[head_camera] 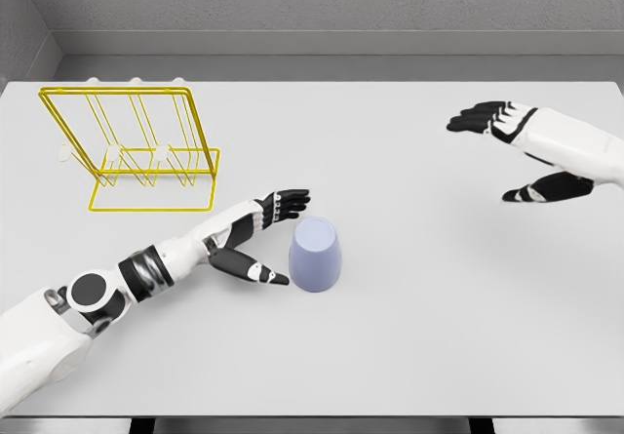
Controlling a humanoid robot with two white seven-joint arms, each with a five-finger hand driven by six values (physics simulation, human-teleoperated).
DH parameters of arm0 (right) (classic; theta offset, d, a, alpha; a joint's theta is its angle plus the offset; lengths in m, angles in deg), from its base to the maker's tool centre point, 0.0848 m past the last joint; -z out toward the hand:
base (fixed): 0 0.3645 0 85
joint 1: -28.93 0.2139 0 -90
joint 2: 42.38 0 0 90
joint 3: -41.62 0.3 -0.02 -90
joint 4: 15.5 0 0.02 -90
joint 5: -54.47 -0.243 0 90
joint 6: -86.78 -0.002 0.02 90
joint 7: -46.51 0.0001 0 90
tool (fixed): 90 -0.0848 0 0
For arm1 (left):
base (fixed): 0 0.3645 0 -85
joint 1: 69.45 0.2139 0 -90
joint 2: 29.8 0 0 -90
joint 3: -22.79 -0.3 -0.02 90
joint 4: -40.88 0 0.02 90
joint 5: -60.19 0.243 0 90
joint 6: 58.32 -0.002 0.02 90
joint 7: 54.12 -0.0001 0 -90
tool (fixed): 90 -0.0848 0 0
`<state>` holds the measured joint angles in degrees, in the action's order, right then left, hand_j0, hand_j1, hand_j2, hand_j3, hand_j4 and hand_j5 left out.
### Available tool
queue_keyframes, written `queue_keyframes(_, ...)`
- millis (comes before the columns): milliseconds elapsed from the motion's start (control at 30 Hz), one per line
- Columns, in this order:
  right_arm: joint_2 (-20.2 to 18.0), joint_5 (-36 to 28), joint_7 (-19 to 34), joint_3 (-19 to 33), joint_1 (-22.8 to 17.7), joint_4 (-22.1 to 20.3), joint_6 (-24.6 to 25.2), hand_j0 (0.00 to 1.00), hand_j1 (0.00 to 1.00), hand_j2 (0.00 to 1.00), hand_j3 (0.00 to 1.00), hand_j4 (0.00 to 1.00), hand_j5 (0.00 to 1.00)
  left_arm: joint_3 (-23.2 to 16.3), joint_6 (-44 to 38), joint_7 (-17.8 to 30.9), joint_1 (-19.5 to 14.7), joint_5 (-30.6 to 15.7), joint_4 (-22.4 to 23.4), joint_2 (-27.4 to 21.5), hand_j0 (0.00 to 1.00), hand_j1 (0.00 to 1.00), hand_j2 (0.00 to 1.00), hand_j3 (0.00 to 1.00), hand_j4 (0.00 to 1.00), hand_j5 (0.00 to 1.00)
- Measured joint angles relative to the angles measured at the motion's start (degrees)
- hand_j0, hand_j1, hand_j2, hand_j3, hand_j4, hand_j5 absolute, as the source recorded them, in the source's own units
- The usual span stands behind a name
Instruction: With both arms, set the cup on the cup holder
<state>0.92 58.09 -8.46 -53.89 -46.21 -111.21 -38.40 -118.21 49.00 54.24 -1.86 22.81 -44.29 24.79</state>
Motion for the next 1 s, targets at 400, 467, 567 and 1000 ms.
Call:
queue_keyframes(400, 0.79, 0.04, 0.00, 0.78, -0.18, -0.08, 0.01, 1.00, 1.00, 1.00, 1.00, 1.00, 1.00, -1.09, 0.00, 0.00, 0.09, 0.22, -1.03, 0.50, 1.00, 1.00, 1.00, 1.00, 1.00, 1.00)
queue_keyframes(467, 0.87, 0.05, 0.00, 0.77, -0.18, -0.12, 0.00, 1.00, 1.00, 1.00, 1.00, 1.00, 1.00, -1.43, -0.03, 0.00, 0.09, 0.25, -1.24, 0.61, 1.00, 1.00, 1.00, 1.00, 1.00, 1.00)
queue_keyframes(567, 0.93, 0.05, 0.00, 0.76, -0.18, -0.17, 0.00, 1.00, 1.00, 1.00, 1.00, 1.00, 1.00, -1.70, -0.07, -0.01, 0.09, 0.27, -1.51, 1.02, 1.00, 1.00, 1.00, 1.00, 1.00, 1.00)
queue_keyframes(1000, 0.96, 0.06, 0.00, 0.77, -0.35, -0.02, 0.00, 1.00, 1.00, 1.00, 1.00, 1.00, 1.00, -1.85, -1.59, -0.25, 0.09, 0.01, -1.39, 1.90, 0.97, 0.97, 0.97, 0.97, 0.97, 0.97)
